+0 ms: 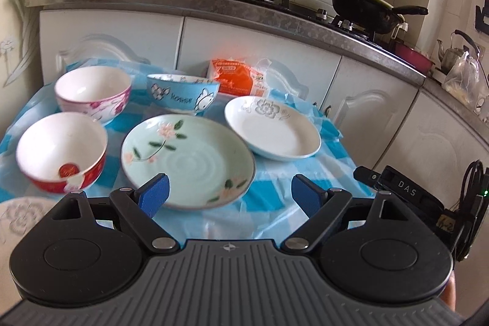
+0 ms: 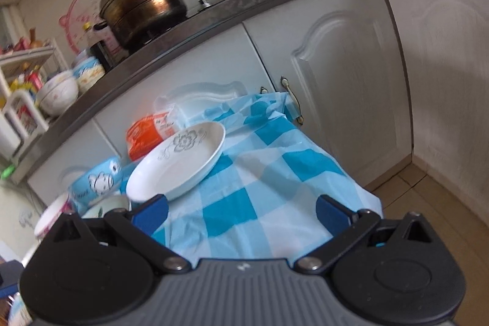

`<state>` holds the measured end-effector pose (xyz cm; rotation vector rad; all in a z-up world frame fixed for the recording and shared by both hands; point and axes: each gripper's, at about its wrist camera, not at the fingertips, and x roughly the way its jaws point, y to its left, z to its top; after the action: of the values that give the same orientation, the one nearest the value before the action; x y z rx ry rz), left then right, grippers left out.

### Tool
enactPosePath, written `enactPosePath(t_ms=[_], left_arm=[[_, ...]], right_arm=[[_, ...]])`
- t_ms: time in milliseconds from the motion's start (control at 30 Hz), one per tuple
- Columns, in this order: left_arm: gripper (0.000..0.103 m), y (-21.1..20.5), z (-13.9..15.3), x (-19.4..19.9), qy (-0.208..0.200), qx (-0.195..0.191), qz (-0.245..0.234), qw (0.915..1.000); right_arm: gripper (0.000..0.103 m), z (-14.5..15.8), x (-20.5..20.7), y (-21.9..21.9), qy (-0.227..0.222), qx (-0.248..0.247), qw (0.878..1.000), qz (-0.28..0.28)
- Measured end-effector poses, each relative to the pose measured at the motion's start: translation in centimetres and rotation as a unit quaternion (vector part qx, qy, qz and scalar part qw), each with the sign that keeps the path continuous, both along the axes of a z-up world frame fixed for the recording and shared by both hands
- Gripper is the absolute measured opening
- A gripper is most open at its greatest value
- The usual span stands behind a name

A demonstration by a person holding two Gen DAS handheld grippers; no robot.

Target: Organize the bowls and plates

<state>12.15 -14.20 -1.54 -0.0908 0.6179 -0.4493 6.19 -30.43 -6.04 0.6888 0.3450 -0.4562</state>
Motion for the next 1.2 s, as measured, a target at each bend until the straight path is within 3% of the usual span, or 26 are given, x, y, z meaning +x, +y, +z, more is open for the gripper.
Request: enactPosePath(t_ms=[267,733,1200], left_arm=[[0.103,-3.5,0.3,6.1,0.014,0.002,-0.005,0.9999],[0.103,-9.9,-1.7,14.4,0.021,0.044,0.007,0.9988],[0.088,-12.8,-3.8,18.9,0.034,0.057,0.014,0.9977]], right_arm=[[0.102,-0.1,4.8,-2.5,-0.054,0.064,0.996,0.019],[0.091,-2.0,9.2,-5.6,-0.061,0.141,0.987,0.046],[0.084,-2.5,10.2,-5.3,-0.068,0.134,0.985,0.079]])
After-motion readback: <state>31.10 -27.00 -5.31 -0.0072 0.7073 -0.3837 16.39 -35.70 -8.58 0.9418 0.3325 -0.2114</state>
